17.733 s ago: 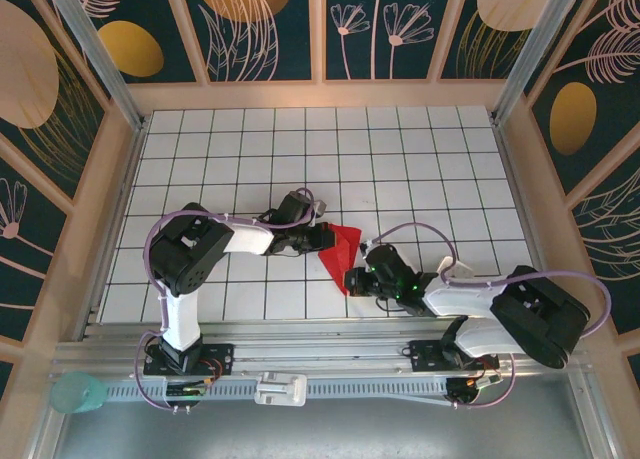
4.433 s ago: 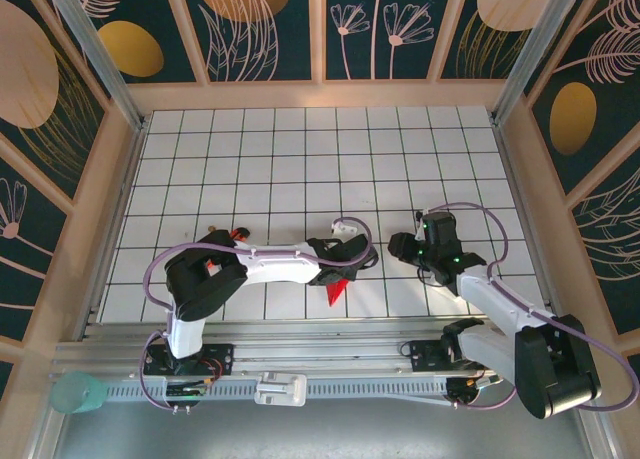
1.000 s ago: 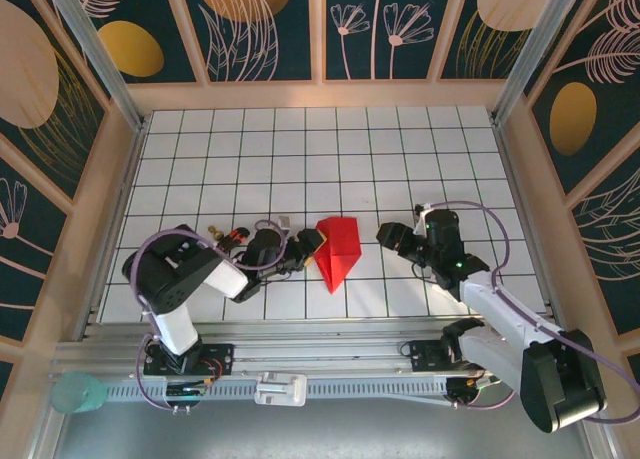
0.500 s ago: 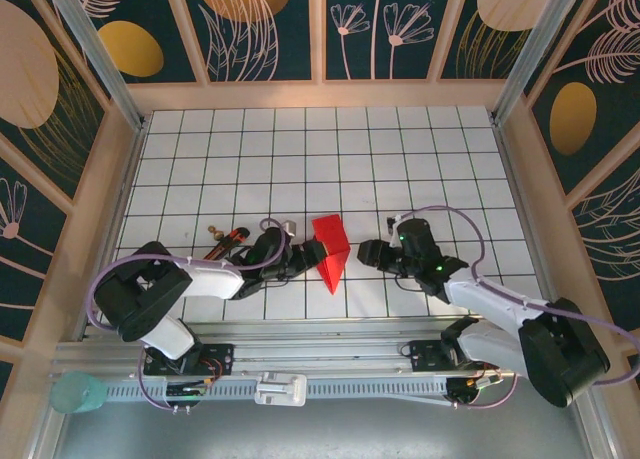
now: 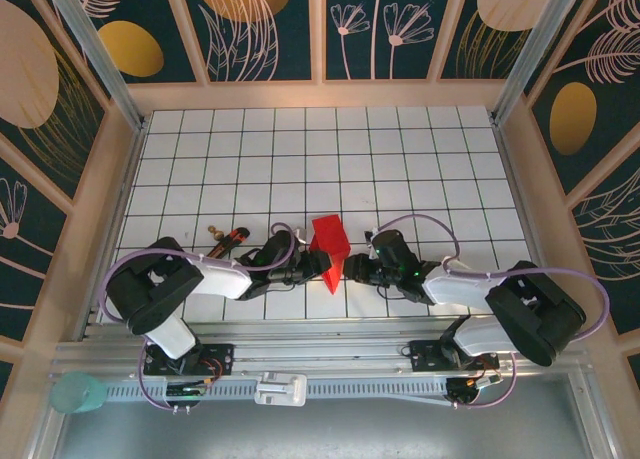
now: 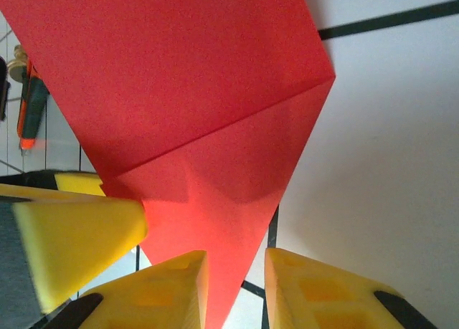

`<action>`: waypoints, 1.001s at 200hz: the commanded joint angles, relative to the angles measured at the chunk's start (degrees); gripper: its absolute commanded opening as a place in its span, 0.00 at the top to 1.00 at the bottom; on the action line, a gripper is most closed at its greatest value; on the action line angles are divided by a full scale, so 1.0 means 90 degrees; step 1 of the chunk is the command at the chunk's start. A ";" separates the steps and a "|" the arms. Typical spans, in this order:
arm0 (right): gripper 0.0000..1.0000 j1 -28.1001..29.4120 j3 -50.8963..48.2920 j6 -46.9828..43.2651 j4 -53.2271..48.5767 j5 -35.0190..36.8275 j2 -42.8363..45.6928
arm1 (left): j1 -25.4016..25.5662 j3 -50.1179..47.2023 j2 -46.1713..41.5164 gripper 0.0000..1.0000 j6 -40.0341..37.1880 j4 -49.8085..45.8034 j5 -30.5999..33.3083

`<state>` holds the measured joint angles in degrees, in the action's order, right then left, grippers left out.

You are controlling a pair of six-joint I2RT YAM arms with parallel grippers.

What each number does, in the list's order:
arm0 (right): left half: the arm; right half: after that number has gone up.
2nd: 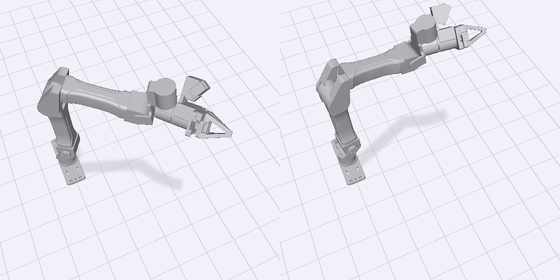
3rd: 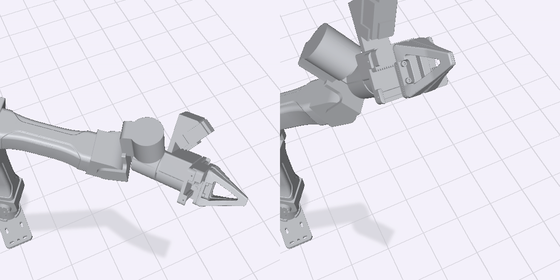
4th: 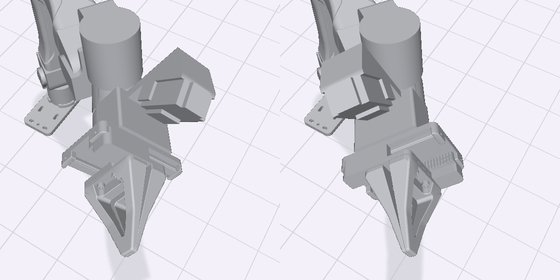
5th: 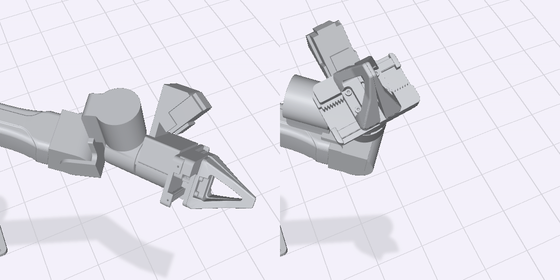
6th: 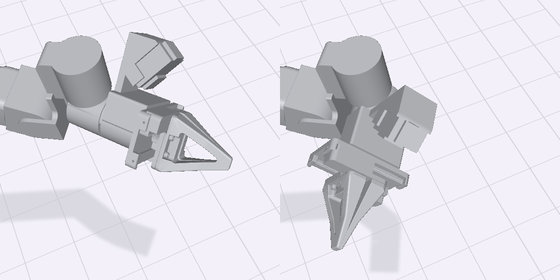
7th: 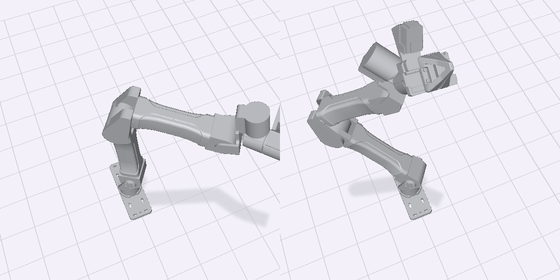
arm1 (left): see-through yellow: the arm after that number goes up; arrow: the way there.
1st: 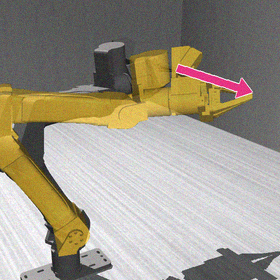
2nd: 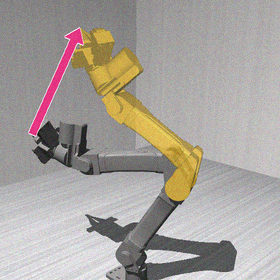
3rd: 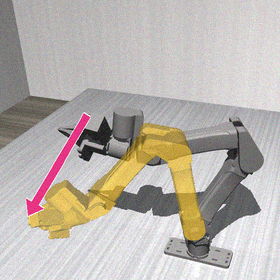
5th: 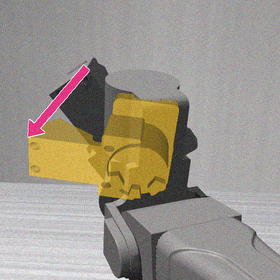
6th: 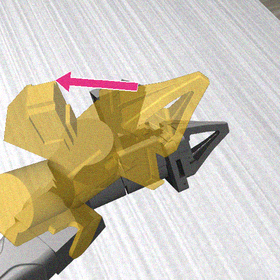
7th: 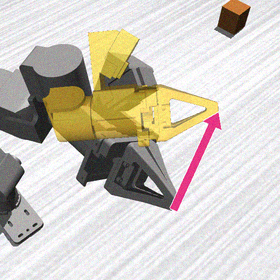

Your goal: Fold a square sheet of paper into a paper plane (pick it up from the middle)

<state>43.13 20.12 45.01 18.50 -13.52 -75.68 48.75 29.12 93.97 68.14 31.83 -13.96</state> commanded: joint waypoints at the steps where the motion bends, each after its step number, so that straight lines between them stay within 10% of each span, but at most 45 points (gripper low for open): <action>1: 0.74 0.0013 0.0005 0.0027 0.0053 0.0350 0.0152 | -0.0202 0.0128 0.0150 0.66 -0.0242 0.0016 -0.0216; 75: 0.74 -0.0723 -0.0096 -0.0531 -0.1083 0.0574 0.1188 | -0.0478 0.0962 0.0926 0.76 -0.1528 -0.0153 -0.1767; 139: 0.74 -0.0611 -0.0087 -0.0593 -0.0740 0.0145 0.1293 | -0.0890 0.1080 -0.0061 0.45 -0.2783 -0.1916 -0.1008; 200: 0.82 0.0126 0.0451 -0.0454 0.0255 0.0153 0.0048 | -0.0990 0.1286 -0.0621 0.62 -0.2373 -0.2298 -0.0679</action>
<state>42.87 20.62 40.91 15.18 -11.97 -70.76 40.77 39.24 90.74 45.76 14.90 -23.20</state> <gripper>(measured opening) 0.207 0.429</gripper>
